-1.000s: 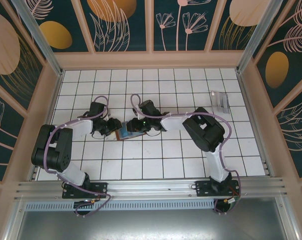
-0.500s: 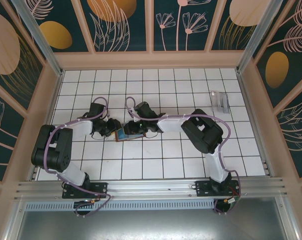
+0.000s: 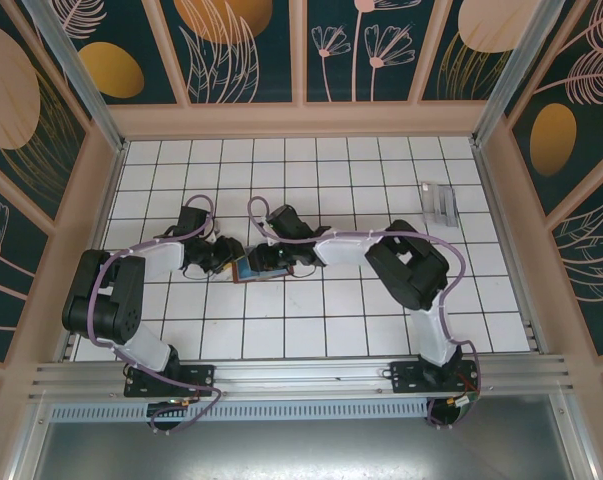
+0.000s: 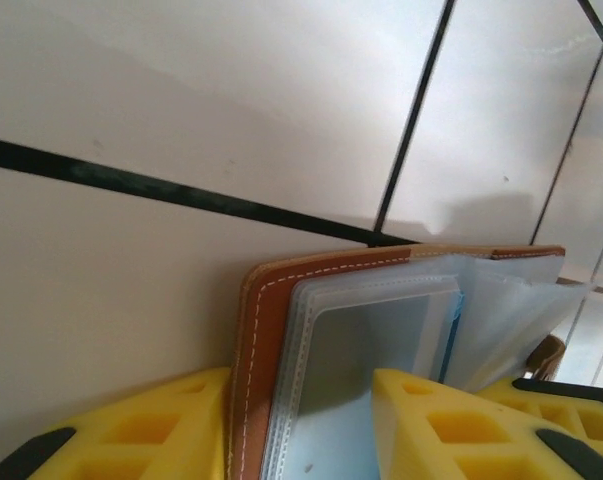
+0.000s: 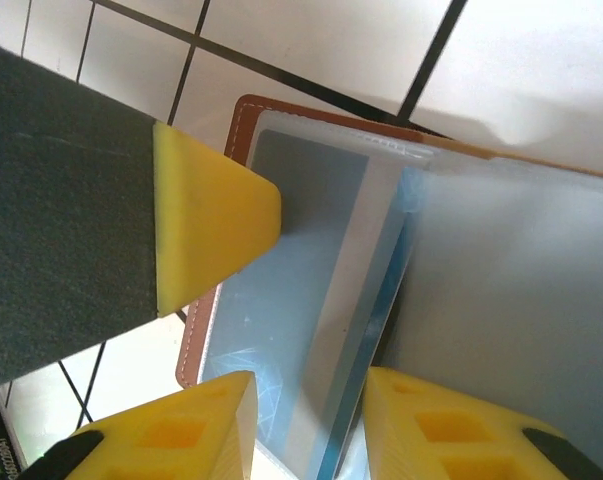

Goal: Put the credit cards into the card holder

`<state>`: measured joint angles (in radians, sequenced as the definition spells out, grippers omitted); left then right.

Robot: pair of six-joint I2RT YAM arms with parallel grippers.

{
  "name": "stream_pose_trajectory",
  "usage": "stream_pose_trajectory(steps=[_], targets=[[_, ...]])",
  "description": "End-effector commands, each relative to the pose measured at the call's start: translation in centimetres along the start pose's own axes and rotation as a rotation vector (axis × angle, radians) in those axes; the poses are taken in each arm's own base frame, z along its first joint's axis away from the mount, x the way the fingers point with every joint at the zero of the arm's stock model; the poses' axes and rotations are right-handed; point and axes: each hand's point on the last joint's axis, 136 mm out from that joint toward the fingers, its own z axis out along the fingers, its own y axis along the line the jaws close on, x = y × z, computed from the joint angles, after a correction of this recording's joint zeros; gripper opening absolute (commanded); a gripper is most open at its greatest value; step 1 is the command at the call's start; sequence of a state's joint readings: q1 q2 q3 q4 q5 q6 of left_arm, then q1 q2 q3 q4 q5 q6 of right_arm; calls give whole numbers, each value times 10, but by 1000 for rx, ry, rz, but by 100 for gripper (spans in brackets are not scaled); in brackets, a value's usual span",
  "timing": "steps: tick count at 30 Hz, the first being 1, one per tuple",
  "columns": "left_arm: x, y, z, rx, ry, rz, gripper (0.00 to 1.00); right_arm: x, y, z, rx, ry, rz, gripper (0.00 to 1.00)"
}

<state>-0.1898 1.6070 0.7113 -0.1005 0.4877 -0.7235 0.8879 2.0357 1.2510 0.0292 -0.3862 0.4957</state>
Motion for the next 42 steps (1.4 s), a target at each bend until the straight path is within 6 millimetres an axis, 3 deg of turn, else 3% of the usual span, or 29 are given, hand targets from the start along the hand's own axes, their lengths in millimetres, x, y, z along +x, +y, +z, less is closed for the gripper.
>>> stream_pose_trajectory(steps=[1,3,9,13,16,20,26,34,39,42], targets=[[8,-15,-1,81,46,11,42,-11,19,-24,12,-58,-75,34],[7,-15,-2,88,44,8,42,-12,19,-31,29,-74,-92,35],[9,-17,0,104,61,-2,42,-20,7,-59,136,-174,-117,51],[9,-18,1,114,62,-3,42,-33,-18,-80,285,-245,-97,57],[8,-18,0,113,53,2,42,-37,-35,-93,379,-279,-76,68],[8,-20,1,113,69,12,42,-33,-47,-89,433,-247,-74,72],[7,-22,0,123,63,24,42,-31,-46,-62,430,-174,-88,83],[7,-24,2,124,85,26,41,-23,-55,-48,457,-116,-81,79],[2,-29,-1,128,72,33,39,-18,-69,-59,535,-121,-70,70],[3,-29,-1,132,67,31,36,-14,-76,-68,569,-135,-59,70]])
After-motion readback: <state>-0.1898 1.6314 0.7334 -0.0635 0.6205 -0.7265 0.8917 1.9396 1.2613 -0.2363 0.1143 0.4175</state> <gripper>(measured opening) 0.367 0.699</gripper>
